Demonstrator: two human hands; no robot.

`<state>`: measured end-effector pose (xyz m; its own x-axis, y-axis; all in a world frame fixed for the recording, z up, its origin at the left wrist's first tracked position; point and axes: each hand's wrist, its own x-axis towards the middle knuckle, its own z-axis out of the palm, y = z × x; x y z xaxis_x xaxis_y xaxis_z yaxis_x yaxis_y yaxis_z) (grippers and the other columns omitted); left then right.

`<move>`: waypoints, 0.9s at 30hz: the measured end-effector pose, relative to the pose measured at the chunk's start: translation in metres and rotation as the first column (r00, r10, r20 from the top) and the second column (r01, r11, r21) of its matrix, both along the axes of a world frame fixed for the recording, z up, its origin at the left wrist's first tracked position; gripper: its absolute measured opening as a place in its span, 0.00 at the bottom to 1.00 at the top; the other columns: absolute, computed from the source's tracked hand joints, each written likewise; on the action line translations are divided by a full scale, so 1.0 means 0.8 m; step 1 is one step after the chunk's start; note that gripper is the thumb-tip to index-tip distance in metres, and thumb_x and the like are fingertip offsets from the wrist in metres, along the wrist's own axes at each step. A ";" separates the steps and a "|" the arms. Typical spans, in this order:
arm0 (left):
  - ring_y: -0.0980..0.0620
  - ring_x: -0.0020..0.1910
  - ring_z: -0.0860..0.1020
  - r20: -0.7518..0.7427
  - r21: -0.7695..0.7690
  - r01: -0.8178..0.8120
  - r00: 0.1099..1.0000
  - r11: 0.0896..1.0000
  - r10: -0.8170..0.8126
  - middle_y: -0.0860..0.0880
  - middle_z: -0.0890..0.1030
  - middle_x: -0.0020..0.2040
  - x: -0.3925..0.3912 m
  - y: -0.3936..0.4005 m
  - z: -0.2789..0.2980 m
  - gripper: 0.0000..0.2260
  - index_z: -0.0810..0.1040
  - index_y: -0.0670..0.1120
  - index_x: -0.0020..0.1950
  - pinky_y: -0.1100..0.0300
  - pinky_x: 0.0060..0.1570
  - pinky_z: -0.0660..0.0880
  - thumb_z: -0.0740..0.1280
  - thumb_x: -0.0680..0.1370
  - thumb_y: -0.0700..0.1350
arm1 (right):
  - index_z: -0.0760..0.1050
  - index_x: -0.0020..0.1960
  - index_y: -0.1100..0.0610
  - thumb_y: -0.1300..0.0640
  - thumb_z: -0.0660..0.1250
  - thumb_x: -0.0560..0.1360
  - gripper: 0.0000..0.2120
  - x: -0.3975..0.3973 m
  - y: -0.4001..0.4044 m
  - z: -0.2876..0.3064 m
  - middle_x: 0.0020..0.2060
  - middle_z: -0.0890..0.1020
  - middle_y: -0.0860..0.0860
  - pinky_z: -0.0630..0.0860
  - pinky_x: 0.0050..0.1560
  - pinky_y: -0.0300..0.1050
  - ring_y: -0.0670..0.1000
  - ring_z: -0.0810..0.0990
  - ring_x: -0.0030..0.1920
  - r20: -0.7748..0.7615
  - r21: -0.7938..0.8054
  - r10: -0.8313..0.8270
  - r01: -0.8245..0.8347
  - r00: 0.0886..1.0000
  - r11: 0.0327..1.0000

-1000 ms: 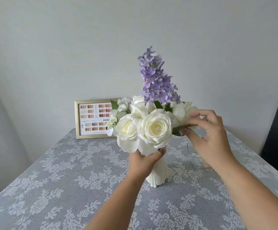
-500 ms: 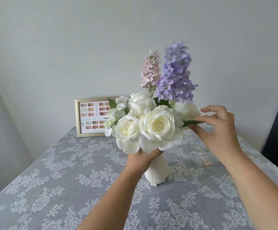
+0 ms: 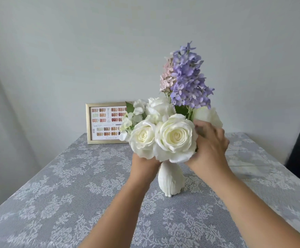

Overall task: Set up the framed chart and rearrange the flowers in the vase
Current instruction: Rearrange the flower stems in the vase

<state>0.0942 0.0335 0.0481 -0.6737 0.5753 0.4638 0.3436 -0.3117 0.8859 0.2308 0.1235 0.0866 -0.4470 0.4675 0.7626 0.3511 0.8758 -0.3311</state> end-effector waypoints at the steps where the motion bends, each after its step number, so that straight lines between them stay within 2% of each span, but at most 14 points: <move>1: 0.65 0.40 0.80 -0.015 0.032 0.004 1.000 0.999 -0.004 0.61 0.85 0.43 0.003 -0.003 0.000 0.17 0.82 0.63 0.44 0.70 0.40 0.77 0.73 0.67 0.39 | 0.82 0.52 0.52 0.48 0.77 0.58 0.23 -0.004 0.000 0.000 0.57 0.78 0.52 0.57 0.49 0.50 0.60 0.67 0.57 -0.004 -0.015 -0.008 0.008 1.000 1.000; 3: 0.64 0.42 0.81 -0.037 0.083 0.011 0.999 0.996 -0.008 0.58 0.86 0.44 0.009 -0.011 0.004 0.18 0.83 0.61 0.46 0.69 0.40 0.77 0.73 0.68 0.37 | 0.81 0.46 0.50 0.58 0.77 0.60 0.16 -0.009 0.002 0.003 0.54 0.77 0.51 0.57 0.49 0.50 0.63 0.68 0.57 -0.068 -0.083 0.015 -0.021 0.998 0.996; 5: 0.63 0.48 0.82 -0.048 0.090 0.000 0.999 0.996 0.004 0.59 0.86 0.48 0.012 -0.017 0.012 0.19 0.82 0.63 0.50 0.67 0.45 0.79 0.76 0.67 0.40 | 0.72 0.41 0.42 0.62 0.77 0.62 0.20 -0.009 0.005 0.009 0.49 0.73 0.44 0.56 0.50 0.49 0.60 0.67 0.57 -0.177 -0.186 0.093 -0.126 0.980 0.974; 7: 0.59 0.52 0.83 -0.036 0.047 -0.048 0.998 0.998 0.050 0.57 0.86 0.50 0.008 -0.019 0.015 0.19 0.82 0.59 0.53 0.60 0.49 0.80 0.78 0.66 0.45 | 0.67 0.44 0.42 0.60 0.77 0.64 0.22 -0.008 0.008 0.015 0.45 0.67 0.36 0.58 0.51 0.49 0.58 0.67 0.58 -0.211 -0.254 0.108 -0.161 0.971 0.954; 9: 0.59 0.48 0.83 -0.026 -0.019 -0.114 0.993 0.993 0.114 0.56 0.86 0.48 0.002 -0.022 0.020 0.19 0.81 0.55 0.55 0.60 0.46 0.79 0.78 0.65 0.48 | 0.72 0.53 0.50 0.56 0.77 0.66 0.20 -0.008 0.014 0.019 0.44 0.64 0.35 0.62 0.55 0.52 0.58 0.67 0.60 -0.171 -0.320 0.097 -0.148 0.981 0.936; 11: 0.61 0.42 0.82 -0.037 -0.087 -0.162 0.987 0.983 0.159 0.57 0.86 0.44 -0.002 -0.022 0.024 0.16 0.81 0.55 0.51 0.64 0.39 0.77 0.77 0.64 0.51 | 0.73 0.60 0.56 0.51 0.76 0.66 0.26 -0.009 0.021 0.028 0.49 0.70 0.40 0.68 0.61 0.57 0.61 0.70 0.61 -0.076 -0.398 0.104 -0.126 0.992 0.909; 14: 0.61 0.39 0.81 -0.089 -0.163 -0.202 0.978 0.966 0.190 0.57 0.85 0.40 0.001 -0.024 0.031 0.14 0.80 0.57 0.45 0.67 0.33 0.74 0.76 0.62 0.56 | 0.72 0.60 0.58 0.48 0.72 0.66 0.26 -0.013 0.030 0.035 0.56 0.77 0.58 0.73 0.59 0.59 0.63 0.75 0.58 0.058 -0.484 0.160 -0.113 0.985 0.868; 16: 0.60 0.41 0.80 -0.208 -0.245 -0.218 0.964 0.945 0.168 0.58 0.84 0.42 0.002 -0.029 0.034 0.15 0.79 0.56 0.44 0.61 0.37 0.76 0.77 0.62 0.58 | 0.70 0.61 0.58 0.48 0.69 0.67 0.26 -0.015 0.032 0.038 0.54 0.77 0.60 0.74 0.58 0.59 0.63 0.75 0.57 0.099 -0.488 0.150 -0.083 0.984 0.869; 19: 0.60 0.28 0.77 -0.277 -0.326 -0.247 0.948 0.913 0.157 0.57 0.81 0.29 0.003 -0.044 0.026 0.19 0.79 0.48 0.37 0.62 0.30 0.74 0.78 0.64 0.62 | 0.73 0.59 0.57 0.40 0.63 0.62 0.30 -0.014 0.035 0.043 0.52 0.78 0.58 0.76 0.57 0.55 0.60 0.76 0.55 0.085 -0.499 0.194 -0.127 0.977 0.857; 21: 0.56 0.26 0.80 -0.220 -0.292 -0.323 0.939 0.900 0.266 0.54 0.82 0.27 0.004 -0.060 0.020 0.22 0.80 0.47 0.34 0.58 0.31 0.76 0.76 0.63 0.66 | 0.76 0.48 0.55 0.46 0.67 0.67 0.15 -0.011 0.038 0.043 0.42 0.80 0.54 0.78 0.45 0.40 0.53 0.78 0.45 0.024 -0.494 0.231 -0.189 0.973 0.848; 22: 0.54 0.27 0.81 -0.165 -0.233 -0.329 0.941 0.915 0.296 0.53 0.83 0.29 0.007 -0.066 0.019 0.20 0.82 0.48 0.35 0.57 0.30 0.77 0.76 0.63 0.65 | 0.75 0.41 0.54 0.51 0.68 0.69 0.07 -0.009 0.037 0.044 0.35 0.79 0.51 0.74 0.35 0.31 0.47 0.77 0.37 -0.023 -0.483 0.238 -0.219 0.971 0.848; 23: 0.54 0.28 0.82 -0.113 -0.165 -0.317 0.947 0.934 0.301 0.53 0.85 0.32 0.010 -0.070 0.020 0.17 0.83 0.50 0.37 0.58 0.30 0.78 0.77 0.64 0.63 | 0.74 0.37 0.54 0.54 0.68 0.71 0.06 -0.007 0.037 0.045 0.30 0.78 0.49 0.69 0.28 0.27 0.43 0.75 0.31 -0.067 -0.471 0.242 -0.245 0.968 0.848; 25: 0.54 0.31 0.83 -0.078 -0.056 -0.287 0.956 0.956 0.282 0.56 0.86 0.37 0.018 -0.069 0.027 0.10 0.85 0.56 0.45 0.62 0.31 0.78 0.78 0.66 0.56 | 0.76 0.37 0.57 0.55 0.69 0.72 0.07 -0.006 0.038 0.043 0.30 0.79 0.49 0.68 0.26 0.30 0.43 0.74 0.30 -0.121 -0.467 0.257 -0.283 0.959 0.838; 27: 0.58 0.37 0.84 -0.127 -0.006 -0.276 0.954 0.961 0.273 0.60 0.86 0.44 0.022 -0.063 0.036 0.16 0.83 0.59 0.55 0.67 0.35 0.80 0.79 0.68 0.51 | 0.77 0.40 0.60 0.56 0.69 0.73 0.07 -0.004 0.036 0.043 0.33 0.81 0.52 0.70 0.30 0.33 0.47 0.76 0.34 -0.133 -0.464 0.278 -0.308 0.951 0.831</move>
<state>0.1114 -0.0173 0.0769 -0.7454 0.3884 0.5418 0.5200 -0.1696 0.8371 0.2276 0.1526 0.1209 -0.5836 0.6318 0.5103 0.0709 0.6656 -0.7429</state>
